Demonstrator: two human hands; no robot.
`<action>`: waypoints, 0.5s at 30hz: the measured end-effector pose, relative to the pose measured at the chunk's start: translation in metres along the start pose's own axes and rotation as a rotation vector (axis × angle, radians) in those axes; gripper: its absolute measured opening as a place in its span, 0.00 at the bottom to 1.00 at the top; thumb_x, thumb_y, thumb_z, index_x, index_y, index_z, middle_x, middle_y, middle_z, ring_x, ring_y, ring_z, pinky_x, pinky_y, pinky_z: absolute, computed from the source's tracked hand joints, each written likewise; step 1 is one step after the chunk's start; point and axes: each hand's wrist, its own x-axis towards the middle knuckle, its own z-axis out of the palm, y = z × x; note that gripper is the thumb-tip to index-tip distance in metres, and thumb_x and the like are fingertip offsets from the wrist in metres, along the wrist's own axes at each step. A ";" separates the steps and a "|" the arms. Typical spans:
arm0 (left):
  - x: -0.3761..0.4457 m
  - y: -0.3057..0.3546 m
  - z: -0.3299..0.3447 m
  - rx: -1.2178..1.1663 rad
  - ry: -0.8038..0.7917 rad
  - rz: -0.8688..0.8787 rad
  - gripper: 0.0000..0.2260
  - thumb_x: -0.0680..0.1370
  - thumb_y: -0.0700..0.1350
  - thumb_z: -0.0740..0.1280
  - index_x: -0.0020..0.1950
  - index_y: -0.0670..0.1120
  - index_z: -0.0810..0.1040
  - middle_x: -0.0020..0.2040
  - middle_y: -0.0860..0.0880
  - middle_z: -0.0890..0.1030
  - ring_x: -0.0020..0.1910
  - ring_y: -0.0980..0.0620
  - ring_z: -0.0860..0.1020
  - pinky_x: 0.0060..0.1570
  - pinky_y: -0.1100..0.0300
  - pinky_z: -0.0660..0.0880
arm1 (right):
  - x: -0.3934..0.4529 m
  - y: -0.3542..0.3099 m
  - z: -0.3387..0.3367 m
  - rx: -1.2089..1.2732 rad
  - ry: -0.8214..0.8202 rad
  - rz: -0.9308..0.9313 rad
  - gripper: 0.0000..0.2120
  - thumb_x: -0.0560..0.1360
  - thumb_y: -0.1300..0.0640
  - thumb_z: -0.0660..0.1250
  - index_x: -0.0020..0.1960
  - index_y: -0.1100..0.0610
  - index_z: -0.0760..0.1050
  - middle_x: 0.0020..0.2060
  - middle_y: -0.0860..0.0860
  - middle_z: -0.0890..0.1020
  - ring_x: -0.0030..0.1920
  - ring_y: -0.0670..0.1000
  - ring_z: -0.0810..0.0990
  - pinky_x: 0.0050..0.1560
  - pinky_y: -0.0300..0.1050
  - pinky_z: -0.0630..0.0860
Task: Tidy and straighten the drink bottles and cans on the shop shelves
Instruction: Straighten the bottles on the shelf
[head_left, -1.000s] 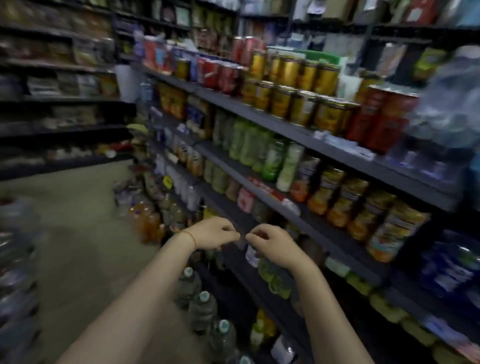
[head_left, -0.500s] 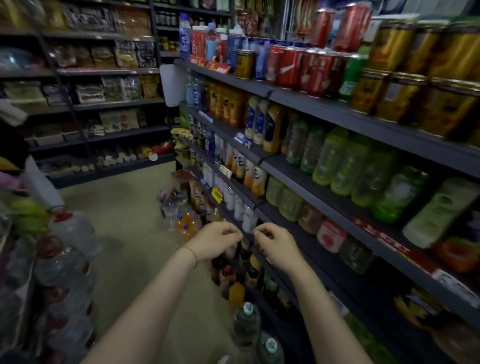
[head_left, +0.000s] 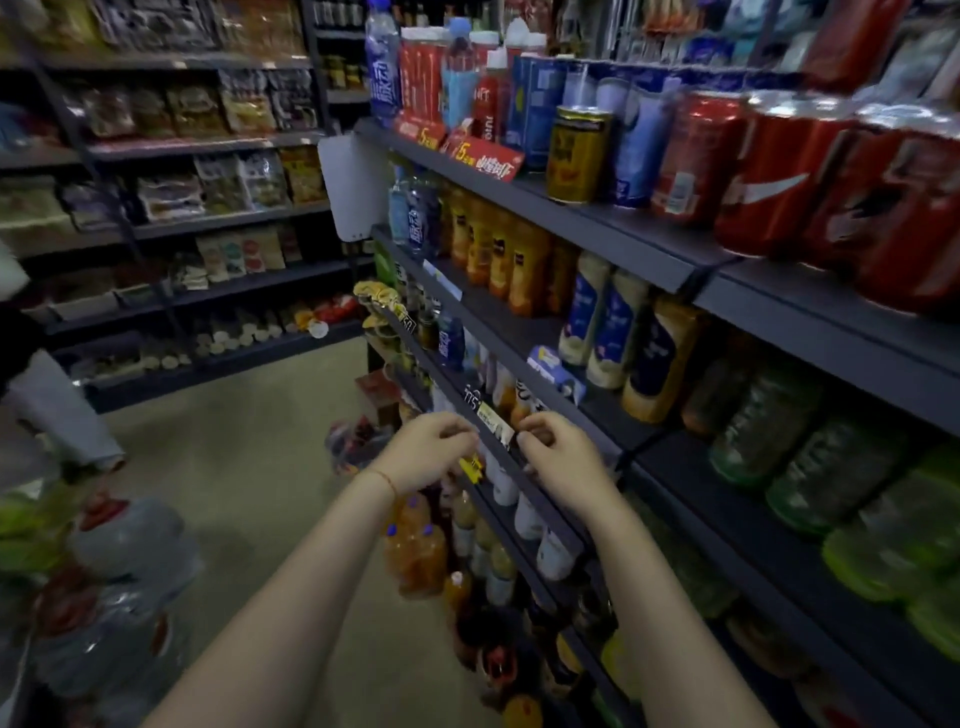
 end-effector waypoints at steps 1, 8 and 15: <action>0.020 -0.003 -0.006 -0.010 0.000 0.013 0.09 0.82 0.48 0.63 0.57 0.48 0.80 0.49 0.49 0.83 0.45 0.50 0.83 0.51 0.49 0.81 | 0.018 -0.001 0.001 -0.011 0.014 0.003 0.03 0.81 0.51 0.63 0.53 0.46 0.75 0.44 0.45 0.81 0.45 0.51 0.82 0.47 0.51 0.80; 0.166 -0.037 -0.053 -0.115 -0.003 0.082 0.10 0.82 0.51 0.63 0.61 0.53 0.78 0.52 0.54 0.81 0.48 0.55 0.81 0.49 0.56 0.78 | 0.151 -0.026 0.038 -0.045 0.138 0.007 0.05 0.80 0.55 0.64 0.56 0.51 0.74 0.45 0.41 0.77 0.48 0.46 0.77 0.48 0.42 0.72; 0.340 -0.085 -0.167 -0.189 0.117 0.097 0.11 0.81 0.45 0.64 0.63 0.51 0.75 0.55 0.53 0.79 0.53 0.53 0.77 0.50 0.57 0.74 | 0.336 -0.097 0.107 -0.027 0.256 0.012 0.08 0.80 0.56 0.64 0.58 0.49 0.74 0.50 0.44 0.77 0.49 0.44 0.76 0.53 0.45 0.76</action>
